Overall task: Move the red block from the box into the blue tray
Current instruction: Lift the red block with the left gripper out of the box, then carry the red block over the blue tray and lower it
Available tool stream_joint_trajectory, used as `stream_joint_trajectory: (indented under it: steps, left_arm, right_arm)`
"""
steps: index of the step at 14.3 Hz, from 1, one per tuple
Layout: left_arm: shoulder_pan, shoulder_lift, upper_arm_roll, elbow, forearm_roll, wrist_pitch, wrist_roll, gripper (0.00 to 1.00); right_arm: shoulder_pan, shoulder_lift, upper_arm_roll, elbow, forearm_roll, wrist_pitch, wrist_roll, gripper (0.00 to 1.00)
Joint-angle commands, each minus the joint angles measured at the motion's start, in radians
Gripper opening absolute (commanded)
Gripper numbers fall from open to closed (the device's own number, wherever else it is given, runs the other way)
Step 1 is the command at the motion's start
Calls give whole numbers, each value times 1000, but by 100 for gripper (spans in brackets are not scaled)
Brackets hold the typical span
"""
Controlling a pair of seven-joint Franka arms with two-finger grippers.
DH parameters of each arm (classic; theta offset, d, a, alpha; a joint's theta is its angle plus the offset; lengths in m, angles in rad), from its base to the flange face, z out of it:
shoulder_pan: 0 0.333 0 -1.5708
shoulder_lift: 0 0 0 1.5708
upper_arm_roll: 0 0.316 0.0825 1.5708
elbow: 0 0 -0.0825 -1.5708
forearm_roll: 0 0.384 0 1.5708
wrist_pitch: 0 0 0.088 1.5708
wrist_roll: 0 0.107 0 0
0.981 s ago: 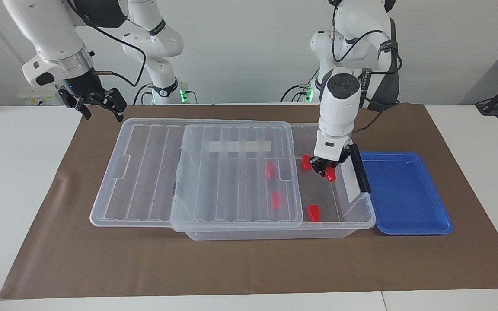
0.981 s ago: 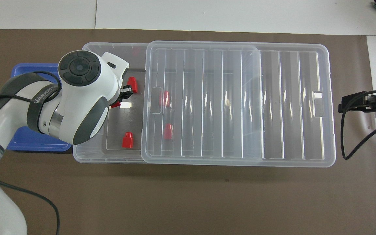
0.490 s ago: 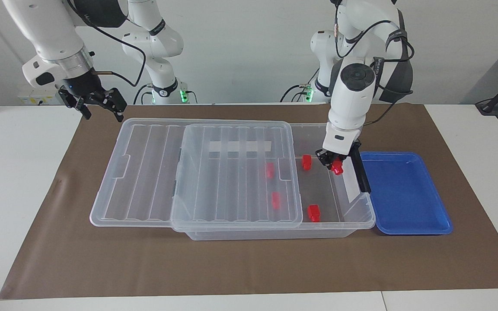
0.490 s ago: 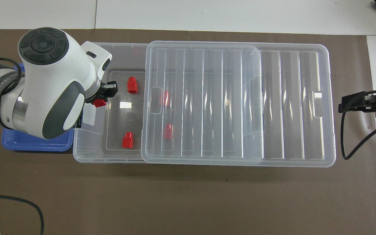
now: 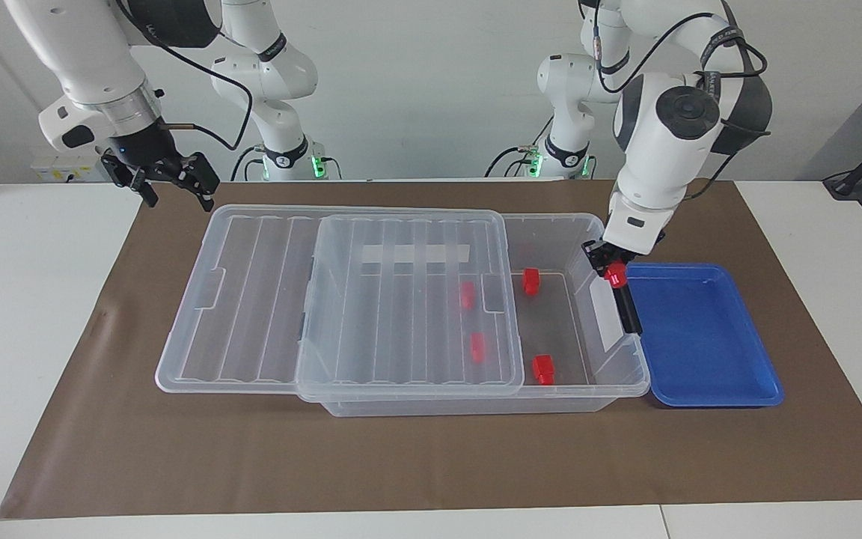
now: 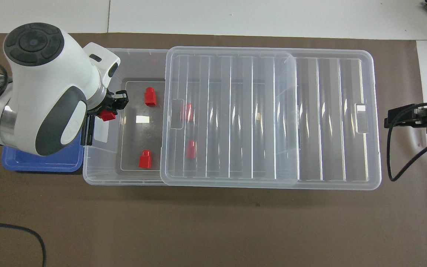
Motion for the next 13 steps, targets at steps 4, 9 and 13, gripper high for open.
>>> stream_joint_trajectory:
  steps: [4,9,13]
  left_arm:
    - [113,-44,-3,4,-35,-53,218,0]
    - [213,-60,-2,-2,-49,-70,398,0]
    - [266,-81,0,-32,-49,-33,500,0]
  right_arm:
    - [-10,-27,4,-29,18,4,13,100]
    - [-10,-27,4,-29,18,4,13,100]
    - [-10,-27,4,-29,18,4,13,100]
